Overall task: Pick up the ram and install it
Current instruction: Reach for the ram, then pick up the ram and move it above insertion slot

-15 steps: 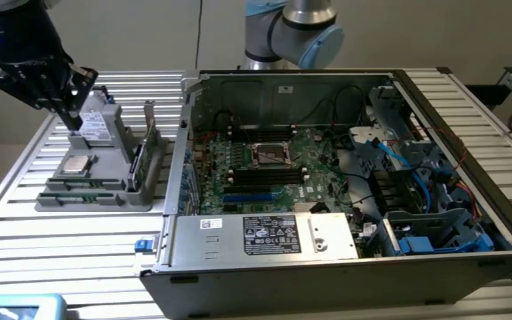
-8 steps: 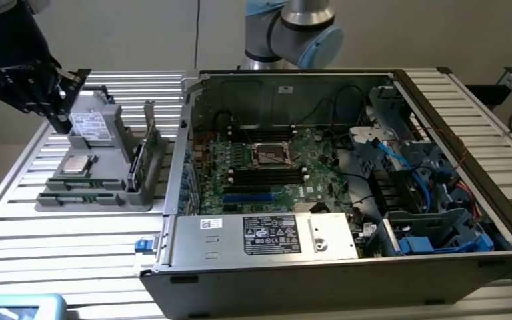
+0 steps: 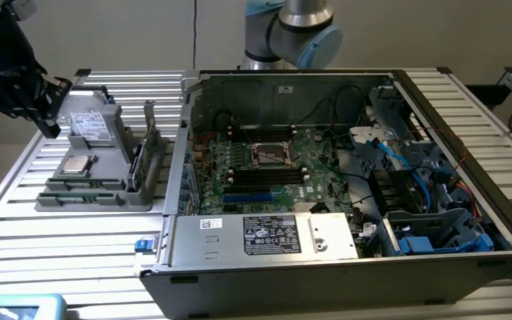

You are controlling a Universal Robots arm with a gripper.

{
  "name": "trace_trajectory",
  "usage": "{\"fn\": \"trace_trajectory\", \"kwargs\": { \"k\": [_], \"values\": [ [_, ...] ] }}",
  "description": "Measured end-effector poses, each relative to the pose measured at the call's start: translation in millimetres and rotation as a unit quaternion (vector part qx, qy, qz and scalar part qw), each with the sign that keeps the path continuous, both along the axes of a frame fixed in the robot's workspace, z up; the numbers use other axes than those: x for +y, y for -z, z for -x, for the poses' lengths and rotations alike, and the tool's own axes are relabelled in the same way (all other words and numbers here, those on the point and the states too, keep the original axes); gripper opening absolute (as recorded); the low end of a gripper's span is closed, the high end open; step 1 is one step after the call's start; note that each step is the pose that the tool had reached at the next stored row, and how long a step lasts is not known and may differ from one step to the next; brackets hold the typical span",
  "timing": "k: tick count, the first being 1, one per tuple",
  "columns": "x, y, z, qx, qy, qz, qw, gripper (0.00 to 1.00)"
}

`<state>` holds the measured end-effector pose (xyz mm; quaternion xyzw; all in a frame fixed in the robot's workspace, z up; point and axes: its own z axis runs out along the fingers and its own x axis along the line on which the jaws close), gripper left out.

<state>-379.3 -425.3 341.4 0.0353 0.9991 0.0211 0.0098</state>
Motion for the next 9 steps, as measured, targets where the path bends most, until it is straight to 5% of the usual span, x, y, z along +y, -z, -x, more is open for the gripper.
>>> {"fn": "trace_trajectory", "kwargs": {
  "k": [9],
  "values": [
    [0.0, 0.7, 1.5, 0.0000, 0.000, 0.0000, 1.0000, 0.11]
  ]
}}
